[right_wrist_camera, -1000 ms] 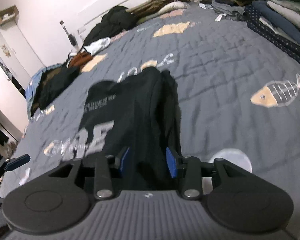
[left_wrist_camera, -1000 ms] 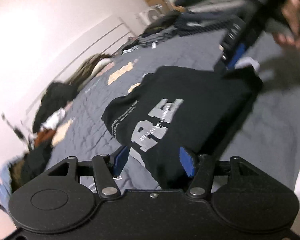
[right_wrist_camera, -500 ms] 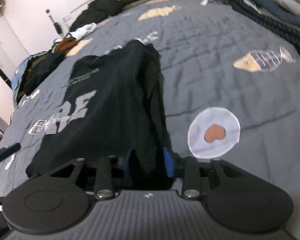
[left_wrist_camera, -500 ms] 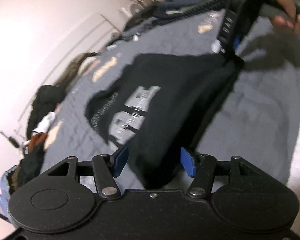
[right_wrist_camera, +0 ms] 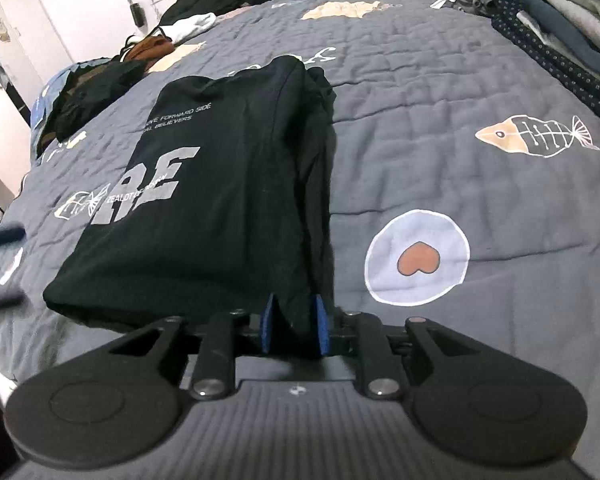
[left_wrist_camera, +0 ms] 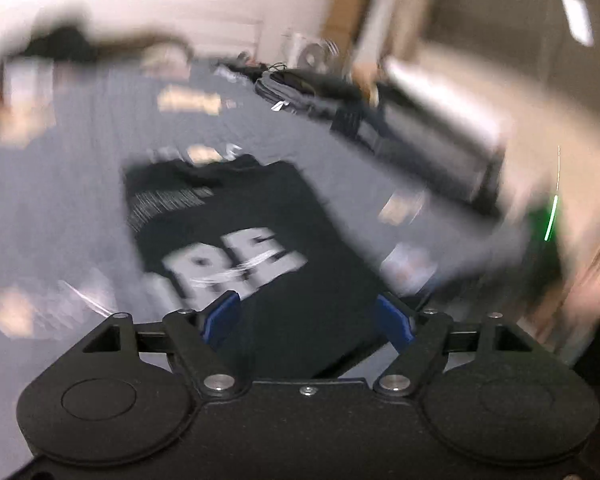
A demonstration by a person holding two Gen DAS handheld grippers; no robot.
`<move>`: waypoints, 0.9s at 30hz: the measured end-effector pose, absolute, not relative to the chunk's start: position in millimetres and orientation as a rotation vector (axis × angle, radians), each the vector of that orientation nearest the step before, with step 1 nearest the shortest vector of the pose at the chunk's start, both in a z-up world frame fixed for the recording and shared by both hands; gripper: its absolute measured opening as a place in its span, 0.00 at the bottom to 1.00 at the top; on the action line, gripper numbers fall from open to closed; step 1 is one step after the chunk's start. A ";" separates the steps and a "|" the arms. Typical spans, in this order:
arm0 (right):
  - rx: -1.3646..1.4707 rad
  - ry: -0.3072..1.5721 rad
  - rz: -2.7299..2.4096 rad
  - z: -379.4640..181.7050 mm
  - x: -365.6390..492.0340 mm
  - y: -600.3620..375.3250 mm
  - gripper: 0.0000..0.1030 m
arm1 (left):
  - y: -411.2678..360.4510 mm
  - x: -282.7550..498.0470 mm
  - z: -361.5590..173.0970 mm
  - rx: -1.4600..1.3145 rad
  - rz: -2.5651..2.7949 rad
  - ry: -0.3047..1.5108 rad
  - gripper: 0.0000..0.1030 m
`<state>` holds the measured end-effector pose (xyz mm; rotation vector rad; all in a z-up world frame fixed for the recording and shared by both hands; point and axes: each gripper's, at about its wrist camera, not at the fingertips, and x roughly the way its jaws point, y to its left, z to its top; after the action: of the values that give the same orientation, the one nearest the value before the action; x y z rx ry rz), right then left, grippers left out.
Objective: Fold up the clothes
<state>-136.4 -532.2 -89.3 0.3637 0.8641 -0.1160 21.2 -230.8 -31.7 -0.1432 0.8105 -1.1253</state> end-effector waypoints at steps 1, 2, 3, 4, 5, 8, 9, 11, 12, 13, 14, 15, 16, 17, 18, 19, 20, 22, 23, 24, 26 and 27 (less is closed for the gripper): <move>0.361 0.866 -0.116 -90.9 -136.3 -532.3 0.26 | -228.6 41.0 -41.3 -0.325 -1.142 0.893 0.72; 0.365 0.867 -0.116 -92.0 -136.0 -533.1 0.26 | -228.9 54.3 -53.0 -0.453 -1.143 0.957 0.72; 0.372 0.868 -0.115 -92.8 -135.6 -534.2 0.27 | -230.8 63.0 -64.4 -0.538 -1.137 1.006 0.72; 0.380 0.868 -0.114 -93.5 -135.2 -535.4 0.27 | -232.7 71.8 -75.8 -0.623 -1.130 1.055 0.72; 0.387 0.868 -0.112 -94.1 -135.2 -536.5 0.27 | -235.7 76.7 -86.2 -0.654 -1.110 1.097 0.72; 0.429 0.861 -0.106 -94.1 -137.3 -541.9 0.28 | -246.9 83.3 -115.1 -0.627 -1.028 1.210 0.72; 0.442 0.858 -0.102 -93.3 -138.4 -543.8 0.28 | -250.8 82.6 -120.8 -0.603 -1.016 1.221 0.72; 0.469 0.835 -0.094 -85.7 -140.8 -548.2 0.28 | -257.3 77.5 -118.2 -0.545 -1.025 1.198 0.74; 0.478 0.818 -0.095 -80.1 -141.7 -550.5 0.28 | -259.7 75.9 -115.3 -0.535 -1.036 1.191 0.79; 0.491 0.790 -0.095 -71.8 -141.8 -553.5 0.28 | -261.3 75.5 -114.3 -0.539 -1.046 1.189 0.83; 0.509 0.755 -0.091 -62.0 -141.6 -557.1 0.28 | -262.2 75.2 -114.5 -0.542 -1.049 1.188 0.83; 0.534 0.713 -0.078 -51.7 -139.9 -560.9 0.28 | -263.0 74.7 -114.6 -0.541 -1.050 1.186 0.83; 0.563 0.672 -0.051 -41.6 -135.3 -563.9 0.28 | -264.4 76.6 -115.9 -0.541 -1.050 1.186 0.83; 0.586 0.640 -0.009 -32.1 -126.6 -565.1 0.28 | -265.2 77.7 -116.8 -0.543 -1.050 1.187 0.83; 0.605 0.620 0.040 -26.3 -115.0 -564.5 0.28 | -265.2 78.0 -116.3 -0.548 -1.050 1.189 0.83; 0.624 0.607 0.091 -23.0 -102.8 -563.4 0.28 | -264.4 79.2 -115.8 -0.554 -1.050 1.191 0.83; 0.648 0.605 0.145 -22.7 -89.7 -562.5 0.28 | -263.6 79.6 -115.7 -0.557 -1.050 1.192 0.83; 0.712 0.640 0.227 -33.3 -59.1 -561.4 0.28 | -262.4 79.0 -115.9 -0.557 -1.050 1.193 0.83; 0.731 0.663 0.246 -41.1 -45.5 -560.9 0.28 | -261.8 78.7 -116.0 -0.557 -1.050 1.194 0.83; 0.747 0.688 0.270 -50.2 -33.3 -561.1 0.28 | -261.2 78.4 -116.1 -0.557 -1.049 1.195 0.83; 0.821 0.731 0.299 -70.7 -15.9 -567.6 0.28 | -260.7 79.4 -115.4 -0.560 -1.050 1.197 0.83; 0.859 0.743 0.299 -80.7 -11.1 -572.1 0.28 | -259.9 80.2 -114.9 -0.563 -1.052 1.199 0.83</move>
<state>-11.1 -572.1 -80.7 0.8586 0.7434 0.2993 80.2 -259.9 -114.9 -0.5633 1.1991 -1.0521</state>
